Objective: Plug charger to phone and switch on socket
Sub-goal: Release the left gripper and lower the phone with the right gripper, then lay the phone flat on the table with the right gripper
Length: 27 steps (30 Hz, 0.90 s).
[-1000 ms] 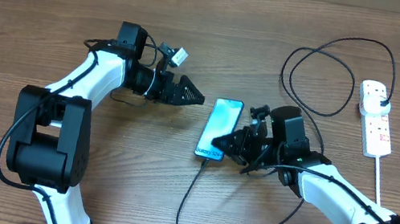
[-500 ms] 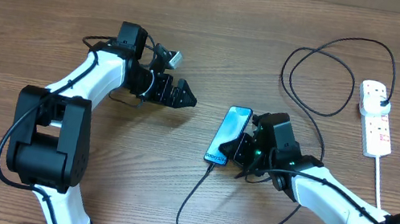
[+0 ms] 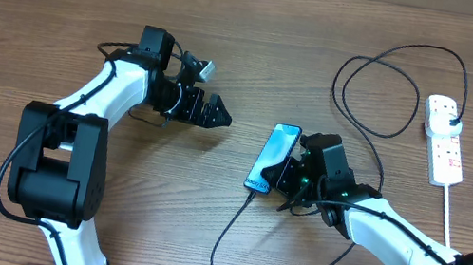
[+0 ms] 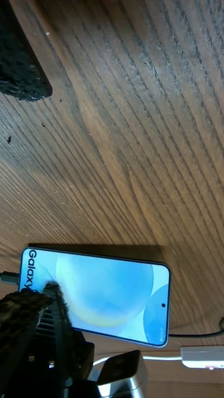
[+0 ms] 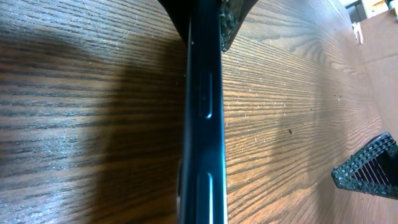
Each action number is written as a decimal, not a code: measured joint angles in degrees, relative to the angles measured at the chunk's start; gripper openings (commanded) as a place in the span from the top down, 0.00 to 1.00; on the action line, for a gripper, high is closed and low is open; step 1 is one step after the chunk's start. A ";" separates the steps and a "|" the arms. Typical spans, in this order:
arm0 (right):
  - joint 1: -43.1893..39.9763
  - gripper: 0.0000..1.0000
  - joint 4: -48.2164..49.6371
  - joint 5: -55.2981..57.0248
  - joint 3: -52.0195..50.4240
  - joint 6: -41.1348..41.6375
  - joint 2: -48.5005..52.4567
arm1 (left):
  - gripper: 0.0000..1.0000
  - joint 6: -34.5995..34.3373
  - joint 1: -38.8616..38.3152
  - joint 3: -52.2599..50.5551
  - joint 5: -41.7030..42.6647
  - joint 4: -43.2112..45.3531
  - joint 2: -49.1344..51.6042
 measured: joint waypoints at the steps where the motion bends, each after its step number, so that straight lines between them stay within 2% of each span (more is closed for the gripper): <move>1: 0.00 0.96 0.02 0.02 0.00 -0.04 0.00 | 0.00 0.00 0.00 0.00 -0.02 0.00 0.00; 22: 0.37 0.96 0.26 0.83 0.02 4.44 0.74 | 0.00 0.00 0.00 0.00 -0.04 0.02 0.00; 27: 0.37 0.91 1.36 0.87 0.09 4.94 1.49 | 0.00 0.00 0.00 0.00 -0.04 0.02 0.00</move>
